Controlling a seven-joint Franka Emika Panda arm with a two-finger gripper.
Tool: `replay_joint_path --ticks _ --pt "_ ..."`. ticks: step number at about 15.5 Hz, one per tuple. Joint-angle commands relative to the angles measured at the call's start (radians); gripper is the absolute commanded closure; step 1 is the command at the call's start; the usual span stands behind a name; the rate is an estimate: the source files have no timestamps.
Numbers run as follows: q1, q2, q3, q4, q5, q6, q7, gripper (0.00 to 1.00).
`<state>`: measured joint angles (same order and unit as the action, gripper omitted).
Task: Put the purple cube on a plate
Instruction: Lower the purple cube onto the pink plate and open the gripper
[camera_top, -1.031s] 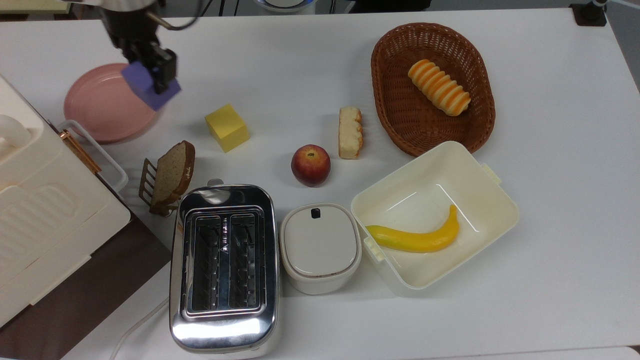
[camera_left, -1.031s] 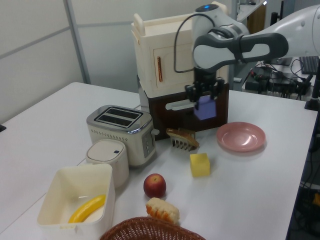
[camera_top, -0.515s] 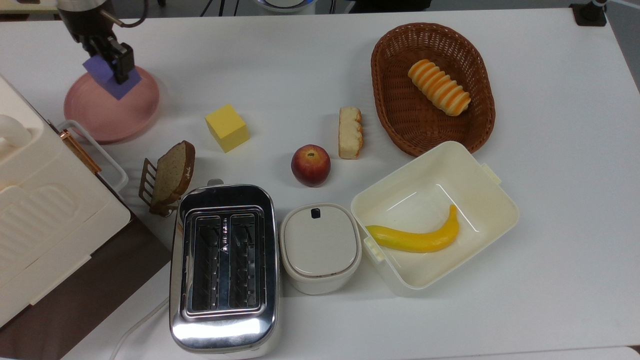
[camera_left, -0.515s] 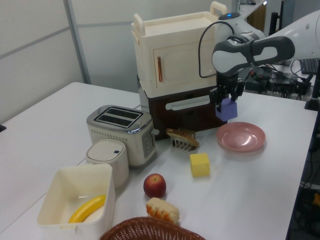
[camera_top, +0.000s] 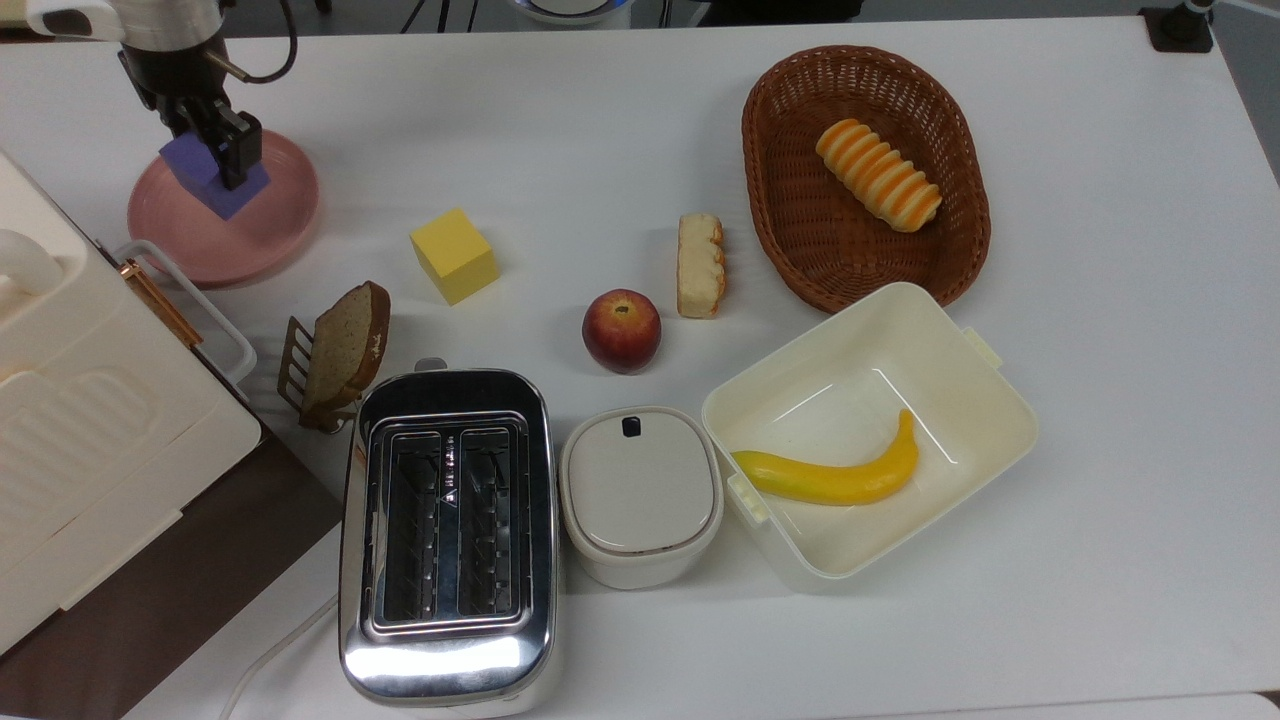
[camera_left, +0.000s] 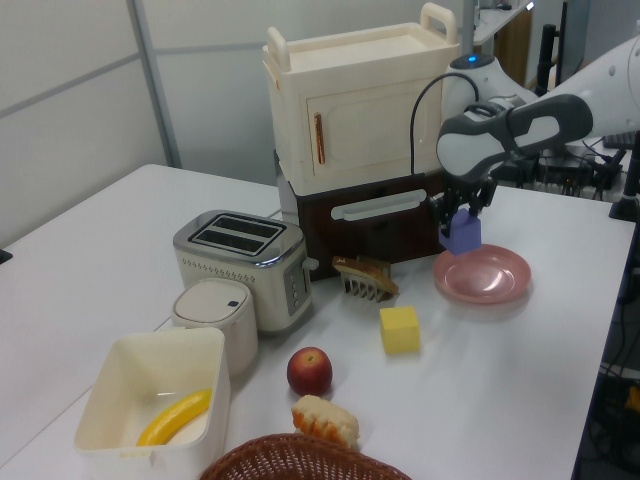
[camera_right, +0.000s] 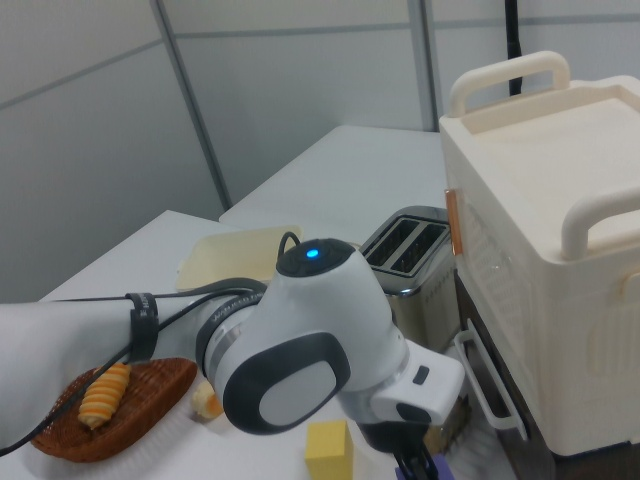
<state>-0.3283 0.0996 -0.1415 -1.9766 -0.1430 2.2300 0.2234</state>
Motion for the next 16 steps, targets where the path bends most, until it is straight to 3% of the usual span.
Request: replay_joint_path --ticks 1,14,15,16 --pt "-0.012 -0.012 -0.003 -0.044 -0.018 0.037 -0.033 0.81" --pt "-0.029 0.009 -0.007 -0.044 -0.026 0.053 -0.045 0.80" --pt "-0.029 0.009 -0.007 -0.044 -0.026 0.053 -0.045 0.79" --pt "-0.029 0.009 -0.007 -0.044 -0.026 0.051 -0.045 0.70"
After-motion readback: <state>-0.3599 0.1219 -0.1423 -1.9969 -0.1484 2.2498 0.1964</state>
